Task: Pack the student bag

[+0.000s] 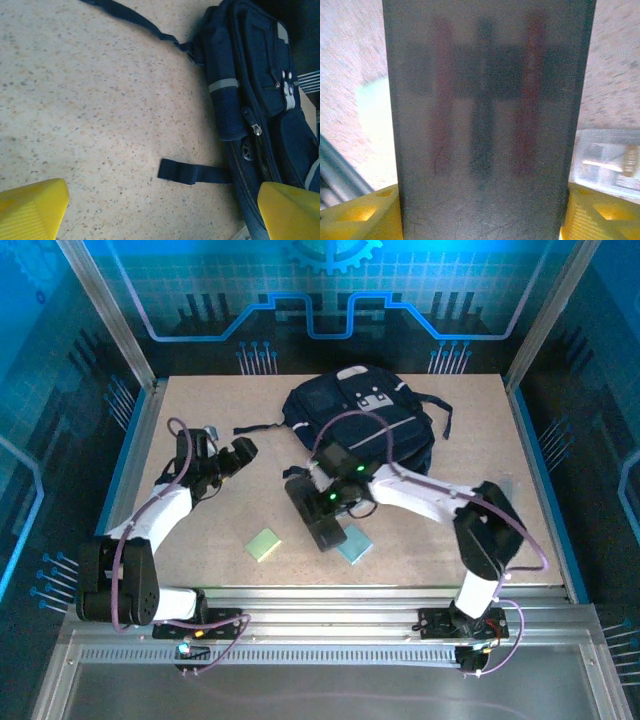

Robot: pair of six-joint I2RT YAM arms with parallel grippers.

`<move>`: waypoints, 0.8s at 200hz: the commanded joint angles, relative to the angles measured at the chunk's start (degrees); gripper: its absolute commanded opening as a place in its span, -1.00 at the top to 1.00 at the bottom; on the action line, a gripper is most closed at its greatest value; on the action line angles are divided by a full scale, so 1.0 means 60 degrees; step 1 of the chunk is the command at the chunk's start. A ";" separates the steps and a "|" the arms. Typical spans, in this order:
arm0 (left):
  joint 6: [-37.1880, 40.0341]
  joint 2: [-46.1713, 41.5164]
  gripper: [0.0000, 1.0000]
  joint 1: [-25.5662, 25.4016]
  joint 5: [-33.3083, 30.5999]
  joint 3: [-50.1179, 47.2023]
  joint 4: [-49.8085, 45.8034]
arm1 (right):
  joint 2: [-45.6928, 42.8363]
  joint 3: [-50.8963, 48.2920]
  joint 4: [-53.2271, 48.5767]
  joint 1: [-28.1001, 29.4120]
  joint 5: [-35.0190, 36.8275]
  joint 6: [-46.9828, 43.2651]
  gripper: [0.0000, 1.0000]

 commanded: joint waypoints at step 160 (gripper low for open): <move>0.7014 0.5316 -0.81 -0.6489 -0.2253 0.7341 -0.2760 | -0.4692 -0.4093 0.2390 -0.9200 -0.2483 0.2580 -0.16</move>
